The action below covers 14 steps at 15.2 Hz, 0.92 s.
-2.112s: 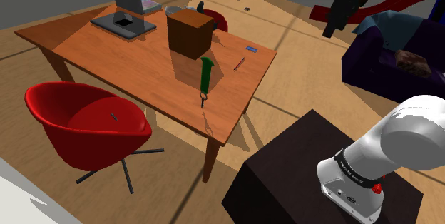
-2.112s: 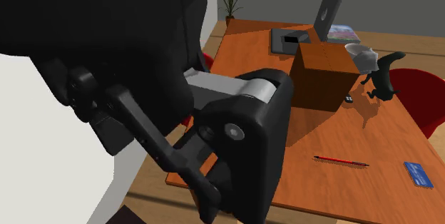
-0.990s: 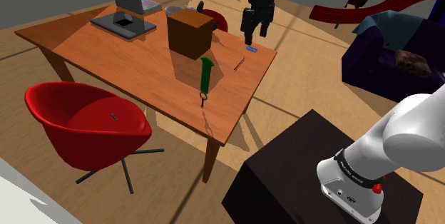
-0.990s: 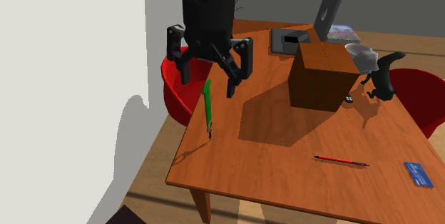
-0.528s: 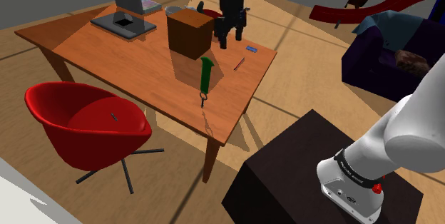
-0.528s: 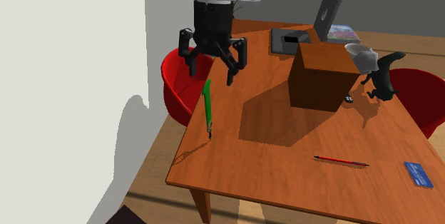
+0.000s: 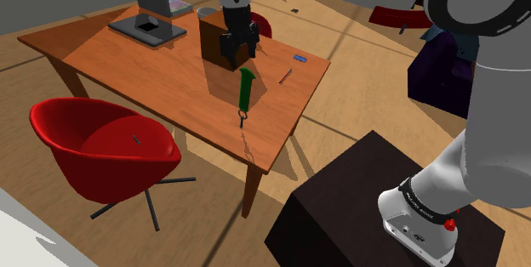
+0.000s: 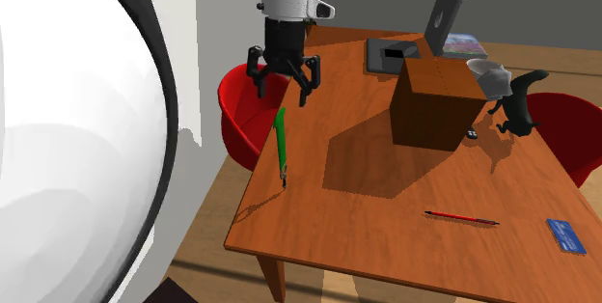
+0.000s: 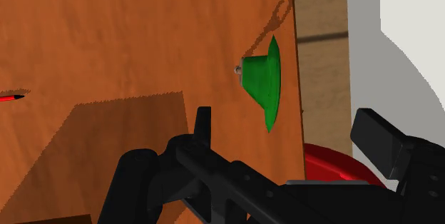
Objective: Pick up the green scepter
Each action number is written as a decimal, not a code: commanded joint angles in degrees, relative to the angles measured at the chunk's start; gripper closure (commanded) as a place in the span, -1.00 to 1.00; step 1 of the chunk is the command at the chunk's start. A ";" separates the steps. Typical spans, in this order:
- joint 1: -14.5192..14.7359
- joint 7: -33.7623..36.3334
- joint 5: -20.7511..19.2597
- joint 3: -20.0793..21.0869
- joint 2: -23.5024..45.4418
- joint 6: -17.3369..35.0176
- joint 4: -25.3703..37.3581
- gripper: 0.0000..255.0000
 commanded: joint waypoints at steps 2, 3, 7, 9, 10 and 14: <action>0.30 -0.23 -0.39 -0.13 2.59 0.37 1.91 -1.00; 0.27 -0.21 -0.41 -0.14 2.70 1.08 1.30 -1.00; 0.20 -0.14 -0.55 -0.23 3.35 3.77 -0.75 -1.00; 0.19 -0.13 -0.57 -0.24 3.45 4.16 -1.04 -1.00; 0.25 -0.06 -0.55 -0.21 3.42 4.16 -1.08 1.00; 0.25 -0.04 -0.54 -0.21 3.33 4.24 -1.25 1.00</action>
